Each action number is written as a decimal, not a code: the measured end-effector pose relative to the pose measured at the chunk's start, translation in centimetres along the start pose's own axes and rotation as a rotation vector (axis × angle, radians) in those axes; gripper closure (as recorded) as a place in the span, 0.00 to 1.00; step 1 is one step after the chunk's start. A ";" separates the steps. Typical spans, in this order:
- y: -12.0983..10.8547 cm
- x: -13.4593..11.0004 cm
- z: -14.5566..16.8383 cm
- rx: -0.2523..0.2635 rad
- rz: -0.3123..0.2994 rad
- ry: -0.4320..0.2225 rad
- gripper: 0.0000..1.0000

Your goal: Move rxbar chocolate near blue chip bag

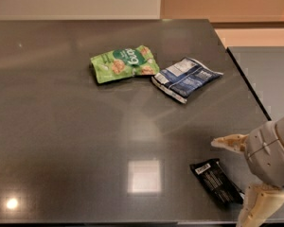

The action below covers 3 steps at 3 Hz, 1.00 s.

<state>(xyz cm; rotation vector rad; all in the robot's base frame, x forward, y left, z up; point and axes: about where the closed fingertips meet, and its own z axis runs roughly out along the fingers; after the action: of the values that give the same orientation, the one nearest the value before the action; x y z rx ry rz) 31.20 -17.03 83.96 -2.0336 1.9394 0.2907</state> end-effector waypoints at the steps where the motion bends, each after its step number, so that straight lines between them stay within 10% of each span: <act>1: -0.3 0.2 0.0 -0.004 0.001 0.009 0.38; 3: -1.3 0.6 -0.4 -0.004 0.003 0.027 0.85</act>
Offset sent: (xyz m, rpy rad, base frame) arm 0.0115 -0.0076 0.0003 -0.0283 0.0123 0.0019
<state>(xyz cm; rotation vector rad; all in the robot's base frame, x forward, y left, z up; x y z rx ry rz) 32.49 -17.71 84.26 -2.0480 1.9590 0.2702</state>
